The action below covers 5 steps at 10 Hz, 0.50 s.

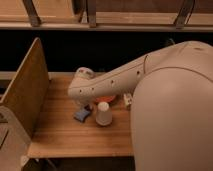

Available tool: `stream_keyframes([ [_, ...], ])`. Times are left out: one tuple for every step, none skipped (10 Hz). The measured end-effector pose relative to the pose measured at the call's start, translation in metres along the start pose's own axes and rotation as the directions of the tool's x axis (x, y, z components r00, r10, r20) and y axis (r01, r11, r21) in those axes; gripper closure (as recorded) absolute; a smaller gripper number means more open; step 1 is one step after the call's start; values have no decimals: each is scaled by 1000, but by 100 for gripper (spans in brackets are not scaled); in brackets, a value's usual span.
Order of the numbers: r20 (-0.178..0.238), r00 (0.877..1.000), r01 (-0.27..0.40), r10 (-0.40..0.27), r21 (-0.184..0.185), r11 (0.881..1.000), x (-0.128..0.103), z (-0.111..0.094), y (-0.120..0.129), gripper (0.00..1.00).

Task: Place the pepper on the white sponge

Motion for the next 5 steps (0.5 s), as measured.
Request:
stream_keyframes([
  [-18,1000,-19,19,-6,1000,12,8,-5,100],
  [-36,999,-41,41,-14,999,23,19,-11,100],
  [-56,997,-58,56,-28,998,31,32,-11,100],
  [-70,996,-53,50,-45,998,32,43,-7,100],
  [-84,996,-48,43,-58,997,33,54,-5,100],
])
